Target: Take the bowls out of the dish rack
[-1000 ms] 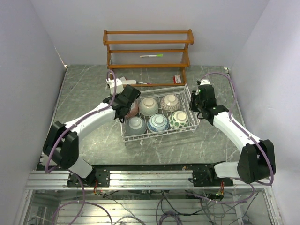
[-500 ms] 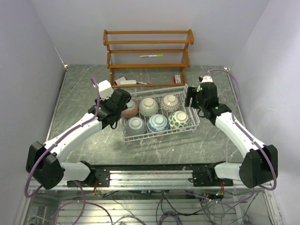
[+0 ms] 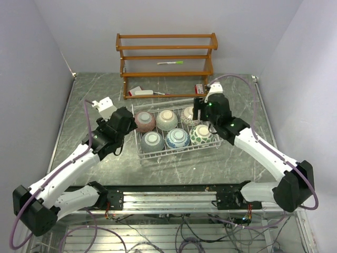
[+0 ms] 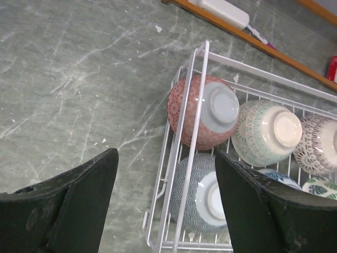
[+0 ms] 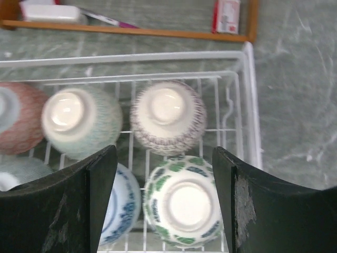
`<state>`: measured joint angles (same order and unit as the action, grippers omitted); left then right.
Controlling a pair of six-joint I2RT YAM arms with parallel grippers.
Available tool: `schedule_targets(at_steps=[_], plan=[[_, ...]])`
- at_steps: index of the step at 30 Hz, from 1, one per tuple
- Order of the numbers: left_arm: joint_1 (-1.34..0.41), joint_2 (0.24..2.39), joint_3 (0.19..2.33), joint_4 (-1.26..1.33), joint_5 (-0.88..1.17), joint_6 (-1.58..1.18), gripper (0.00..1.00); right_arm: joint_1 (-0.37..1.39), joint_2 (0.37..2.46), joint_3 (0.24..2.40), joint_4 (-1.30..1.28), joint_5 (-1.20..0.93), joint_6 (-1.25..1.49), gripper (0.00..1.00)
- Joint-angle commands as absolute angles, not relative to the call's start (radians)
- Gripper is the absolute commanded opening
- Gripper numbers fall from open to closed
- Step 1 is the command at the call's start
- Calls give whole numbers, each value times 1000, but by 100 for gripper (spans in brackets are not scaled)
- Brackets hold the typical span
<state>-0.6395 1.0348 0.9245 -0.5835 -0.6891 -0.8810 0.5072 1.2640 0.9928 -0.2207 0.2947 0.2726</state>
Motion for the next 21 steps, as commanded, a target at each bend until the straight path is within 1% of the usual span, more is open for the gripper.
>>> schedule_targets(at_steps=[1,5,6,8,9,10,13,15,21], plan=[[-642,962,861,-561,-613,-901,83,634,1240,1018,-131,460,228,72],[-646,949,800,-499,-554,-891,81,759,1152,839,105,560,156,72],[-649,949,784,-474,-543,-880,81,767,1141,806,158,551,148,74],[-652,952,758,-437,-526,-870,80,766,1145,749,237,536,183,92],[-652,953,750,-423,-517,-868,79,766,1153,733,271,506,178,97],[-653,955,744,-406,-501,-861,78,765,1170,735,276,488,180,100],[-657,952,725,-366,-459,-860,76,765,1243,793,200,453,208,100],[-663,946,713,-351,-451,-865,75,768,1292,813,194,430,214,98],[-678,935,703,-355,-473,-874,74,768,1371,786,354,373,197,94]])
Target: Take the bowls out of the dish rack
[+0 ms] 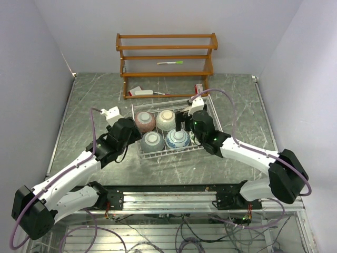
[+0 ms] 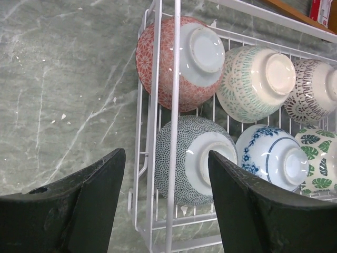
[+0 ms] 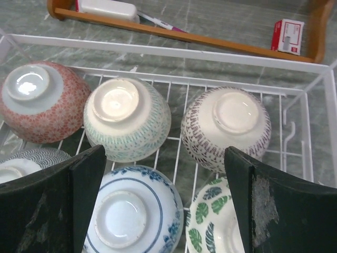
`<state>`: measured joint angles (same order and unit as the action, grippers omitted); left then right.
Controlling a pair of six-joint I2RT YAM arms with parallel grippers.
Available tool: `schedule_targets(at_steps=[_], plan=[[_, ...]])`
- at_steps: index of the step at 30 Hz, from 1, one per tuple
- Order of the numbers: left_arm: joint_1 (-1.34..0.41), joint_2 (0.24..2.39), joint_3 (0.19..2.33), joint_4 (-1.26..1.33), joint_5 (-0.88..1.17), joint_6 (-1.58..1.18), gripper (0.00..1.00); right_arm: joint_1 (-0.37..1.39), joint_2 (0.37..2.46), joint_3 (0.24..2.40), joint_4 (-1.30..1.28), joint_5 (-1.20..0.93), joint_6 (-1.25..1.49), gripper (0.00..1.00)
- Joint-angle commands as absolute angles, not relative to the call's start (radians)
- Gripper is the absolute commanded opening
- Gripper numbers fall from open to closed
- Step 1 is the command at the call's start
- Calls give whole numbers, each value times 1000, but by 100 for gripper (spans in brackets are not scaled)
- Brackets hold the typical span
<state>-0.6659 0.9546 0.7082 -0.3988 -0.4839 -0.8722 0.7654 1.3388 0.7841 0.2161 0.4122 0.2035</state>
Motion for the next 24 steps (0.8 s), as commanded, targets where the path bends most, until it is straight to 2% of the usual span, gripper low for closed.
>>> schedule_targets(at_steps=[1,8,14,24], plan=[[-680,933,701,-356,-475,-876,74,769,1387,791,372,367,191,94],[-688,919,683,-357,-483,-886,74,779,1541,873,444,317,152,93],[-695,916,673,-367,-505,-902,71,795,1607,881,556,326,138,88],[-703,924,653,-346,-497,-920,70,799,1746,983,537,335,126,88]])
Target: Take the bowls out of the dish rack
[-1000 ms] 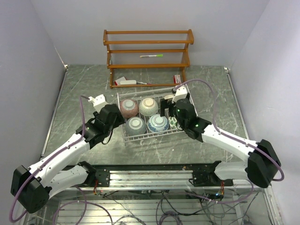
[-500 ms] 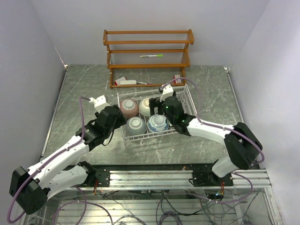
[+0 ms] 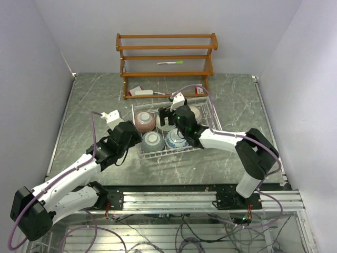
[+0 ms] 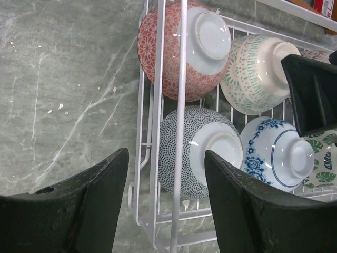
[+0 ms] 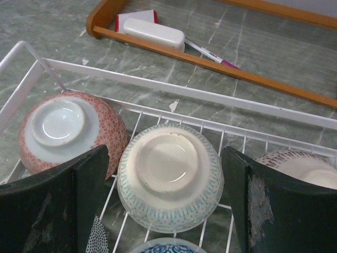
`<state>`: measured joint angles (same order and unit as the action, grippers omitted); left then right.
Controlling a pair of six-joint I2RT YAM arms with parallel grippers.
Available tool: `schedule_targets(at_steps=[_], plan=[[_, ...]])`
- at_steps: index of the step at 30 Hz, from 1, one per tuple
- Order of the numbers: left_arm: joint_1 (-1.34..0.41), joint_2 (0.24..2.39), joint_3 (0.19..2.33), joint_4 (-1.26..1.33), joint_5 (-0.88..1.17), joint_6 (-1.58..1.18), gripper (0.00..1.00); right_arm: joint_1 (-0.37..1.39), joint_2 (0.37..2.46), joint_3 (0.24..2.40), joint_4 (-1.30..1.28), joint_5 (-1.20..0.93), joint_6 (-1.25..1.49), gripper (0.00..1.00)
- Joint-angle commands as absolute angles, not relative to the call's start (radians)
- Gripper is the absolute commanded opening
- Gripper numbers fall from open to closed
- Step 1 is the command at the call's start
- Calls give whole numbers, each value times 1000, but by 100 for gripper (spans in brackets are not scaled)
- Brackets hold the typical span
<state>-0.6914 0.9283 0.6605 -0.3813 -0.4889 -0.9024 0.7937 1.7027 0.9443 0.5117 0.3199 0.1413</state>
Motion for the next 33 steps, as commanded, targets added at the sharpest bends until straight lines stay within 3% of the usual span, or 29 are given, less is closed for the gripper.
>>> schedule_targets(at_steps=[1,12,16,22,30,33], plan=[[-704,925,654,-347,-498,-923,70,799,1756,986,537,337,127,87],[-716,917,663,-362,-507,-930,67,799,1826,1018,526,344,147,67],[-717,921,660,-359,-507,-932,66,798,1839,1017,529,346,156,64],[-720,929,664,-359,-505,-937,65,799,1844,1007,536,349,171,42],[-725,928,669,-350,-495,-942,69,798,1825,1019,510,356,185,3],[-727,928,669,-348,-493,-942,70,796,1799,1027,493,370,193,0]])
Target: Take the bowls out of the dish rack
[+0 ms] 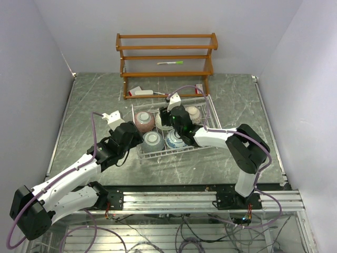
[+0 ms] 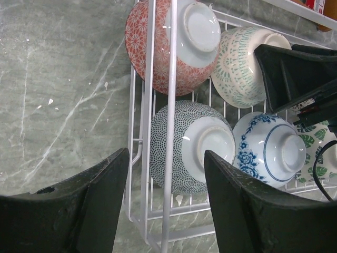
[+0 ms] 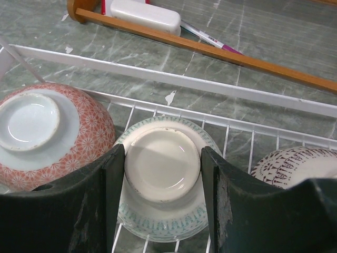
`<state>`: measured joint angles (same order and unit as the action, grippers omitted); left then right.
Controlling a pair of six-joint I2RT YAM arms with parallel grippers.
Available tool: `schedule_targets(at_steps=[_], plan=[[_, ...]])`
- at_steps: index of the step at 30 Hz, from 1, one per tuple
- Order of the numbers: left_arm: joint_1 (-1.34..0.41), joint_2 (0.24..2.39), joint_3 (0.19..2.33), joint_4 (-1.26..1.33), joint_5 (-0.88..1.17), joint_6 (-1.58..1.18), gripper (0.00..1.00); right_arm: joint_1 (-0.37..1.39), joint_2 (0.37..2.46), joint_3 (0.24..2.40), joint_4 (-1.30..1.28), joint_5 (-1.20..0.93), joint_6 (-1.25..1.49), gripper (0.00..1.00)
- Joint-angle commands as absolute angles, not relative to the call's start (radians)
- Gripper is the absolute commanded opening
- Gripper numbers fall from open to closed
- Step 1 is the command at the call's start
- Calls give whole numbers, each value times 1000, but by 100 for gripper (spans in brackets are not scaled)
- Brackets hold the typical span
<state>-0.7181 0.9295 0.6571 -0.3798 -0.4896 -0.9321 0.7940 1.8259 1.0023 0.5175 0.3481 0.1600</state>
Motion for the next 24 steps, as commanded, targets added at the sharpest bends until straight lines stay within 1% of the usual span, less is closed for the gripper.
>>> schedule_targets(at_steps=[1,10,18,19,22,24], plan=[[-728,928,669,-348,-491,-942,70,795,1788,1029,490,373,195,0],[-733,938,681,-340,-489,-939,70,780,1704,1041,459,374,187,0],[-740,954,698,-332,-481,-935,71,766,1674,1036,448,379,183,0],[-740,955,701,-331,-480,-934,72,765,1667,1034,449,379,183,0],[-741,960,718,-357,-507,-939,80,756,1654,1032,443,365,190,0],[-742,963,741,-389,-523,-933,84,747,1643,1025,435,346,202,0]])
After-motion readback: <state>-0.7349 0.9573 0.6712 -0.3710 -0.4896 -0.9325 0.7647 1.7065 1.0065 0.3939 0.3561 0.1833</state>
